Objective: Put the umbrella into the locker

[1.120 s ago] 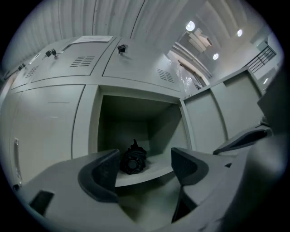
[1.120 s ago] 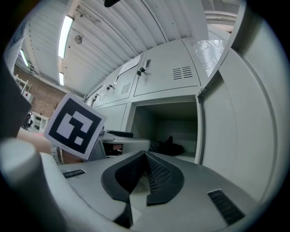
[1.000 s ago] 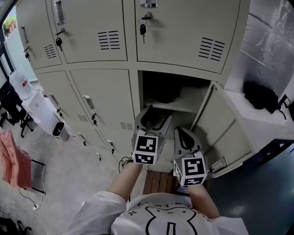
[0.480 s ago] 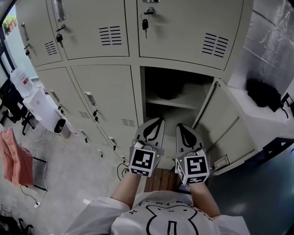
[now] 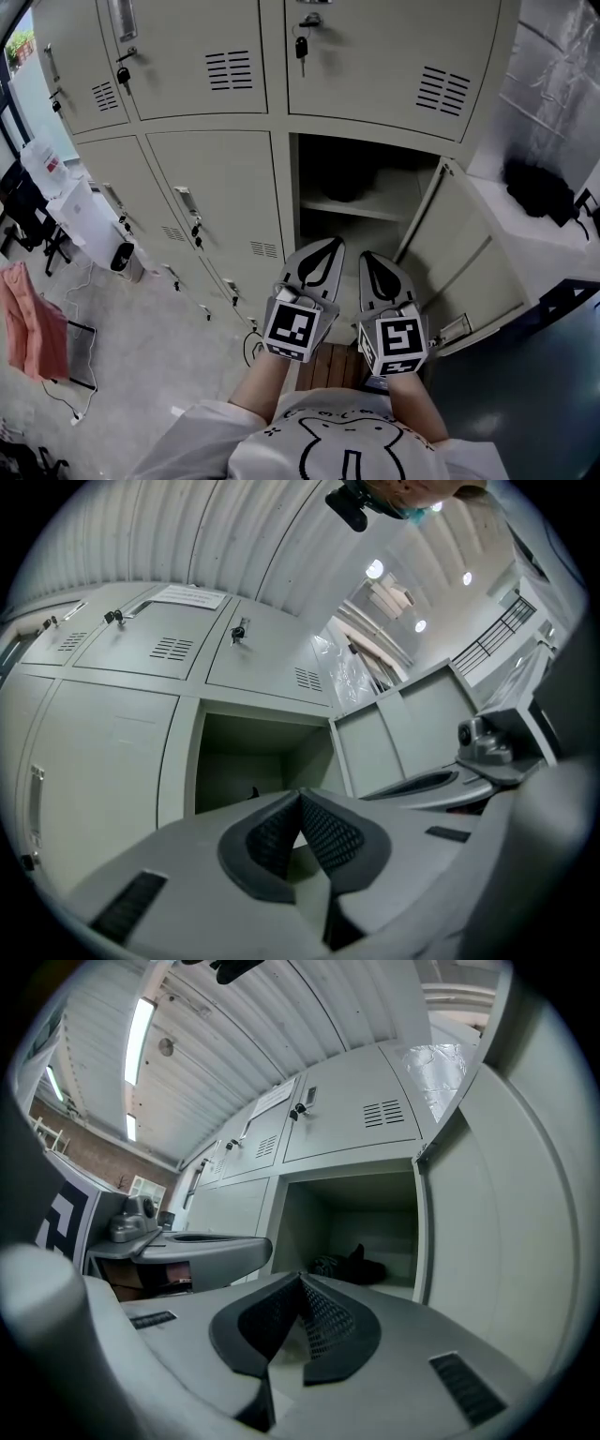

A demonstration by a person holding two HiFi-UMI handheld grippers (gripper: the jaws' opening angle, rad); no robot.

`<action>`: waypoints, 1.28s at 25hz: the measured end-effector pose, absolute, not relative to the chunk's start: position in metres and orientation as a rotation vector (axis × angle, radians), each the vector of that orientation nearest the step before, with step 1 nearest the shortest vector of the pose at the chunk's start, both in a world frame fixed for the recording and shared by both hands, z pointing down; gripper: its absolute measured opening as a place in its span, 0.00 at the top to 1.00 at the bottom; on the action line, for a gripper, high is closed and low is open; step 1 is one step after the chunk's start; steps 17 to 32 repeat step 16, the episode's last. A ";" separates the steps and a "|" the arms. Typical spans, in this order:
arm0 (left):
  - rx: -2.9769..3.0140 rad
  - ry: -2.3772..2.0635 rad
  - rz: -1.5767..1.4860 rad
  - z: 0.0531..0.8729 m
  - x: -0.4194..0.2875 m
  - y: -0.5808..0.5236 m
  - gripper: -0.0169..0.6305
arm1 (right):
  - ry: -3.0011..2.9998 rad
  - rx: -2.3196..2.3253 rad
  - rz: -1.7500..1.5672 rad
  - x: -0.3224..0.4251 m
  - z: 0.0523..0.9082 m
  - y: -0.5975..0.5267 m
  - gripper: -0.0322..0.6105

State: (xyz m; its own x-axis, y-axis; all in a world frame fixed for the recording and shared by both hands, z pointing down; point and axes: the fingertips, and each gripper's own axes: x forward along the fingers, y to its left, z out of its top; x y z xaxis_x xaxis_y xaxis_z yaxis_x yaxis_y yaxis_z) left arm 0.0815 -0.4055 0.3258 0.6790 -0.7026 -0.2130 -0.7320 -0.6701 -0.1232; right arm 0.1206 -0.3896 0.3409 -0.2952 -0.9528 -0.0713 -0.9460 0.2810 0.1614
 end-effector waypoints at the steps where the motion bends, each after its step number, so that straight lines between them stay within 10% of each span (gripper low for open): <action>1: -2.701 1.161 0.218 0.327 0.082 -0.406 0.95 | -2.482 1.845 -0.267 0.121 0.341 -0.390 0.93; 32: -2.779 1.159 0.234 0.335 0.083 -0.408 0.95 | -2.565 1.683 -0.242 0.113 0.341 -0.391 0.93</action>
